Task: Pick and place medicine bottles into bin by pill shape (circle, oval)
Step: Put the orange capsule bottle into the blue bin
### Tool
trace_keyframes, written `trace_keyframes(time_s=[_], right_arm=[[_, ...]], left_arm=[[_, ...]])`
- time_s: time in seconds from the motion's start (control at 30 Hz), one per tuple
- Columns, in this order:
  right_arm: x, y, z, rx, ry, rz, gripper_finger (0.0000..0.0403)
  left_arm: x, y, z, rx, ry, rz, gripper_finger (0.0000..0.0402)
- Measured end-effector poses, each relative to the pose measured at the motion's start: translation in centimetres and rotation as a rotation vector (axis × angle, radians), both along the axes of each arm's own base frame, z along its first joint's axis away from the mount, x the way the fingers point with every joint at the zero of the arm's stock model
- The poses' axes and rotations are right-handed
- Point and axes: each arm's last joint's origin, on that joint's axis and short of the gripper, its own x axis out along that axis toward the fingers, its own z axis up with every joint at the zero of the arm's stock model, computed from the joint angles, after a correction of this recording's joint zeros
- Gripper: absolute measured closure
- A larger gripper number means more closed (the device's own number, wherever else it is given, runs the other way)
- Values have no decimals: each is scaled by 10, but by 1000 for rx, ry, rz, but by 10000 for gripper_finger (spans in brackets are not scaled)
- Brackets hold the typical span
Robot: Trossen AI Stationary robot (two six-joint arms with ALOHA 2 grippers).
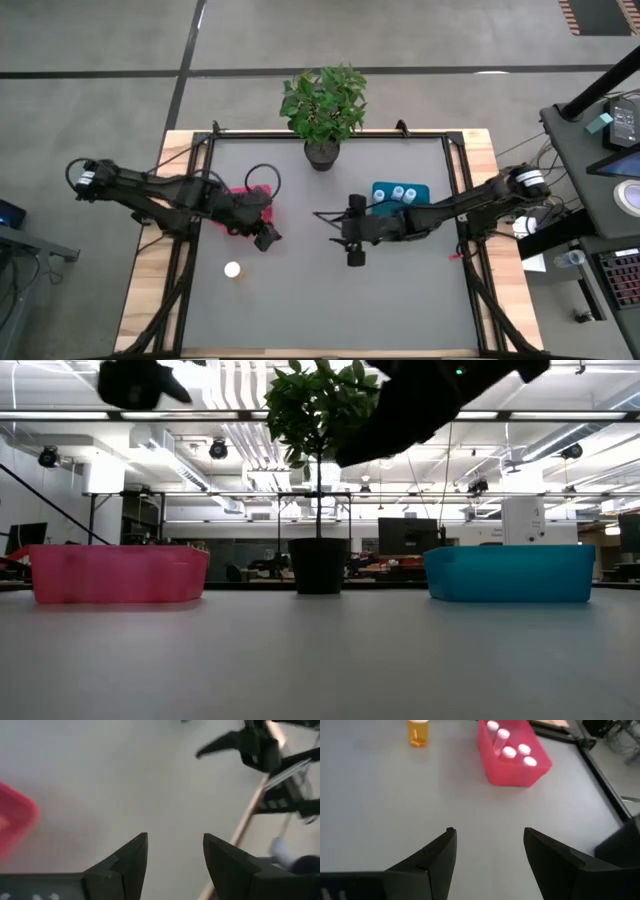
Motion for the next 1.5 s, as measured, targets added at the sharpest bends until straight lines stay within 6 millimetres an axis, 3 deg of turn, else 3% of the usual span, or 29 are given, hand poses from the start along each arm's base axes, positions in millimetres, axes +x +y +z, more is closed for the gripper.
trace_keyframes(time_s=[0.23, 0.47, 0.6, 0.7, 0.93, 1.17, 1.5], right_arm=[[-38, -8, 11, 24, -116, 1, 183], [-61, -13, 26, 55, -238, -1, 183], [-65, -14, 28, 62, -246, -4, 183], [-65, -14, 27, 55, -247, 0, 183], [-59, -13, 24, 46, -240, 3, 183], [-58, -12, 23, 40, -241, 6, 183], [-58, -12, 23, 36, -240, 8, 183]], left_arm=[[-1, -54, -10, -213, 66, 63, 228], [-8, -98, -41, -308, 384, 56, 228], [-28, -95, -56, -228, 683, 135, 228], [-39, -86, -59, -131, 799, 217, 228], [-35, -84, -60, -47, 677, 247, 228], [-32, -87, -65, -31, 692, 246, 222], [-26, -90, -82, 57, 788, 246, 127]])
